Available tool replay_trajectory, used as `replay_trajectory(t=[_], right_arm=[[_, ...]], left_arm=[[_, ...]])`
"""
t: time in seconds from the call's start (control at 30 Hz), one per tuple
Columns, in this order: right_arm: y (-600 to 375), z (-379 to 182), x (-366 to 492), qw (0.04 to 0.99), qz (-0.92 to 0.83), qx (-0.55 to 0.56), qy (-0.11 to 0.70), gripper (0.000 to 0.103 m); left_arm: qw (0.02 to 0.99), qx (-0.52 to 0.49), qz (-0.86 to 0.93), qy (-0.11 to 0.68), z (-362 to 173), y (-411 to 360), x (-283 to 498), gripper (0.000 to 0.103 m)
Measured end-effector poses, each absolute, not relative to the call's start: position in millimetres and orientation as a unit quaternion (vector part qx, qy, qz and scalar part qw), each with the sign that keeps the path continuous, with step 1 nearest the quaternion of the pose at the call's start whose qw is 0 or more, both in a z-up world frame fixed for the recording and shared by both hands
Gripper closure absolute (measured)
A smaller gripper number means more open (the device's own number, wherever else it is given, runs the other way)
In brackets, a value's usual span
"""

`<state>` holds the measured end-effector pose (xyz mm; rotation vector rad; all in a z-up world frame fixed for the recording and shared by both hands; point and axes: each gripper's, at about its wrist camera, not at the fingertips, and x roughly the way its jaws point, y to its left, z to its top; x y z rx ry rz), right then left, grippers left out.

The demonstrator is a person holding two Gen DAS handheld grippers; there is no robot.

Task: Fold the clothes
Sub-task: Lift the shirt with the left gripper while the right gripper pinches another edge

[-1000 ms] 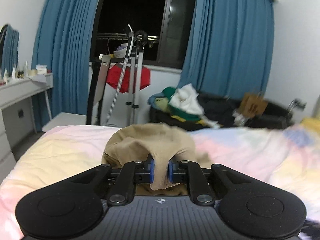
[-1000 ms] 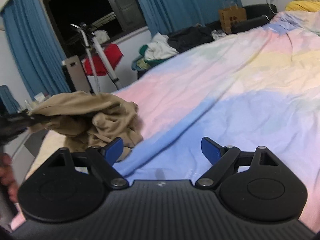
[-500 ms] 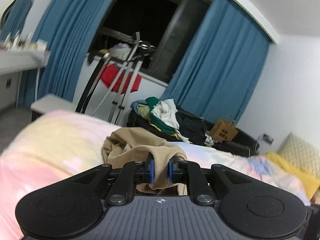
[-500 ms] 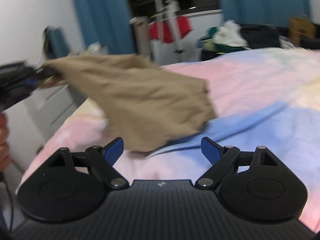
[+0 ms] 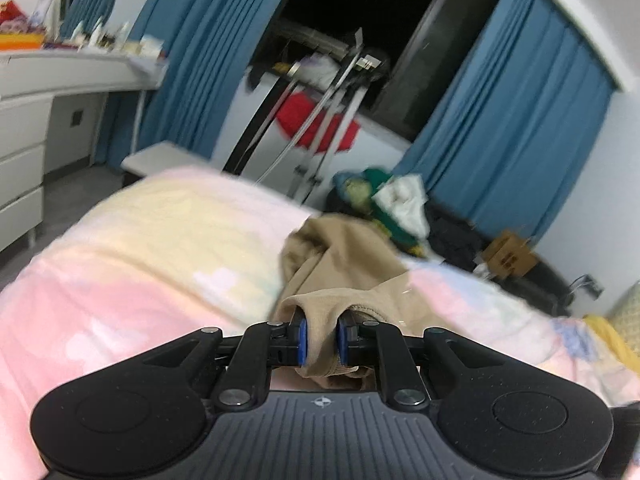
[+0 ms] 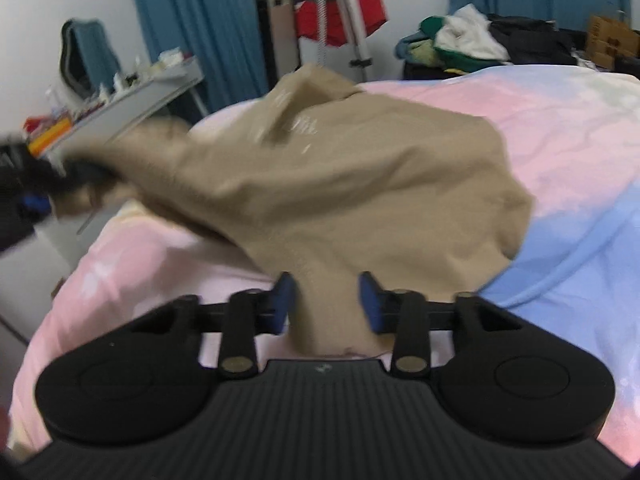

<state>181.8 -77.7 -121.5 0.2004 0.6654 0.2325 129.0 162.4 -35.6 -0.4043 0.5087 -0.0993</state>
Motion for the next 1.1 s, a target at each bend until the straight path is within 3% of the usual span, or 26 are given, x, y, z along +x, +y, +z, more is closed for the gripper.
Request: replay_trajectory(t=[0.03, 0.07, 0.13, 0.23, 0.47, 0.57, 0.63, 0.7, 0.8, 0.87, 0.9, 0.93, 1.0, 1.1], right_arm=[[-84, -121, 178, 0.935, 0.109, 0.109, 0.319, 0.088], [-91, -120, 176, 0.935, 0.108, 0.118, 0.316, 0.094], [-105, -116, 173, 0.934, 0.100, 0.141, 0.312, 0.097], [-122, -106, 173, 0.935, 0.104, 0.174, 0.291, 0.098], [-97, -122, 171, 0.931, 0.144, 0.113, 0.317, 0.094], [-78, -132, 173, 0.927, 0.160, 0.062, 0.334, 0.082], [-67, -134, 170, 0.930, 0.166, 0.029, 0.328, 0.055], [-58, -135, 166, 0.933, 0.176, 0.002, 0.313, 0.049], [-48, -137, 166, 0.937, 0.182, -0.034, 0.297, 0.048], [-43, -141, 169, 0.937, 0.174, -0.057, 0.297, 0.050], [-41, -144, 170, 0.937, 0.169, -0.066, 0.298, 0.056], [-41, -145, 170, 0.938, 0.164, -0.069, 0.299, 0.074], [-46, -142, 168, 0.940, 0.155, -0.063, 0.298, 0.091], [-64, -131, 168, 0.945, 0.136, -0.015, 0.297, 0.096]], left_arm=[[0.945, -0.190, -0.039, 0.264, -41, 161, 135, 0.088], [0.944, -0.177, -0.030, 0.276, -46, 158, 140, 0.088], [0.945, -0.151, -0.024, 0.287, -52, 149, 143, 0.088], [0.947, -0.122, -0.023, 0.296, -59, 138, 141, 0.087], [0.949, -0.152, -0.023, 0.274, -47, 140, 124, 0.088], [0.953, -0.174, -0.019, 0.246, -35, 146, 114, 0.088], [0.956, -0.174, -0.015, 0.234, -29, 146, 110, 0.088], [0.958, -0.171, -0.011, 0.230, -27, 145, 110, 0.088], [0.958, -0.166, -0.005, 0.234, -26, 143, 111, 0.088], [0.958, -0.164, -0.003, 0.237, -27, 143, 113, 0.088], [0.958, -0.162, -0.001, 0.238, -28, 144, 114, 0.088], [0.958, -0.159, 0.001, 0.240, -29, 143, 116, 0.088], [0.957, -0.154, 0.004, 0.245, -32, 143, 119, 0.088], [0.956, -0.142, 0.007, 0.257, -37, 144, 122, 0.087]])
